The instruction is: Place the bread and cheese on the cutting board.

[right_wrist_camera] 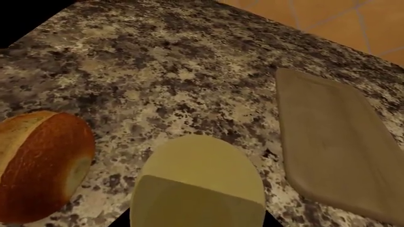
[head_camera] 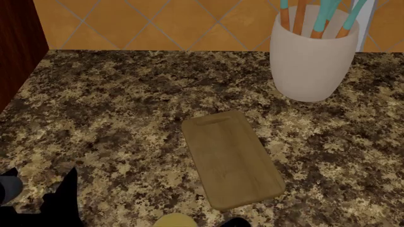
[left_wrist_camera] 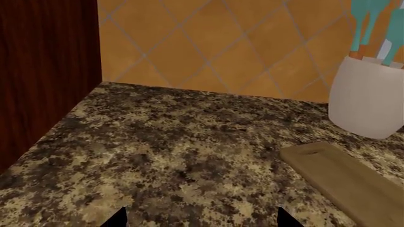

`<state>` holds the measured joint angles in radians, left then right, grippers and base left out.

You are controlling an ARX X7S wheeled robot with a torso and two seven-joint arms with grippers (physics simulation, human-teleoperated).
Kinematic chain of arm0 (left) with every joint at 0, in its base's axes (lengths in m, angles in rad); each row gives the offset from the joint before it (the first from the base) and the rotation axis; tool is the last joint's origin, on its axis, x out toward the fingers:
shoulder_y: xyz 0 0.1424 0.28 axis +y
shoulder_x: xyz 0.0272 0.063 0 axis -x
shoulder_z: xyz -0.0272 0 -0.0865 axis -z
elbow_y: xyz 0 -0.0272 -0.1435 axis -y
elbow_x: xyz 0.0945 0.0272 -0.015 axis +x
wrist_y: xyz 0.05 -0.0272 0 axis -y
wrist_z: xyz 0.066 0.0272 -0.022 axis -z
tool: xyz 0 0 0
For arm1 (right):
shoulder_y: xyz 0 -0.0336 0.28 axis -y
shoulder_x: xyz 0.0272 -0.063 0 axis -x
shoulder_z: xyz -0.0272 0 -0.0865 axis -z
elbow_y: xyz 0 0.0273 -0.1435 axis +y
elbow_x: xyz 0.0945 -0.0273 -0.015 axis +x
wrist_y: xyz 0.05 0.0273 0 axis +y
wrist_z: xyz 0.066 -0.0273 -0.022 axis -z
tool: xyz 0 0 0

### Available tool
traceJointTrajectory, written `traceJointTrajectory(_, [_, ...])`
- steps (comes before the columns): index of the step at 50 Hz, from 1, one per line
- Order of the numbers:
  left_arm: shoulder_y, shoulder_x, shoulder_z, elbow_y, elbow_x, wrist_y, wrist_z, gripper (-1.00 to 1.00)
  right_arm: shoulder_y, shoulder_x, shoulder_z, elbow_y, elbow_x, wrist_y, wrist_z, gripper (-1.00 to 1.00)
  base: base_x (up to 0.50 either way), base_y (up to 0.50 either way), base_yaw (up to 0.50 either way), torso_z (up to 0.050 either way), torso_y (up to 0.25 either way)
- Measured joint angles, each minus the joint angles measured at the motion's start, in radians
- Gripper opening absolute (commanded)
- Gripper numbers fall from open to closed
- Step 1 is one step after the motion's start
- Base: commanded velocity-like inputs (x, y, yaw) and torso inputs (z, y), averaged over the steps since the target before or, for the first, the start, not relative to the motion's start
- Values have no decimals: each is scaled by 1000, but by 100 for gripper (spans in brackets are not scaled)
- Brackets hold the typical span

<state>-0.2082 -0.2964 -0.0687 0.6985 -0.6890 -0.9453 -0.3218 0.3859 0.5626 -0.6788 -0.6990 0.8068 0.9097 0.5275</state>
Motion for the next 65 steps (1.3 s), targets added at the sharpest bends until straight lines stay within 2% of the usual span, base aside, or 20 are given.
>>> traceJointTrajectory(19, [-1,-7,6,1,-8,4,-9,100,12,8,27,-43,30,24,66,-100,0,0,0,0,0])
traceJointTrajectory(34, [-7,-13,0,0,-23,-1,-20,100,222,-8,175,38,230,157,98,-100,0,0,0,0,0])
traceJointTrajectory(42, [-7,-16,-4,-3,-30,-1,-25,100,385,-22,219,207,251,191,58,-100,0,0,0,0,0])
traceJointTrajectory(50, [-8,-20,-9,-6,-37,-2,-30,100,525,-57,210,463,185,164,-7,-100,0,0,0,0,0])
traceJointTrajectory(65, [-5,-30,-11,-18,-39,7,-32,100,753,-210,94,1052,1,-25,-239,-100,0,0,0,0,0])
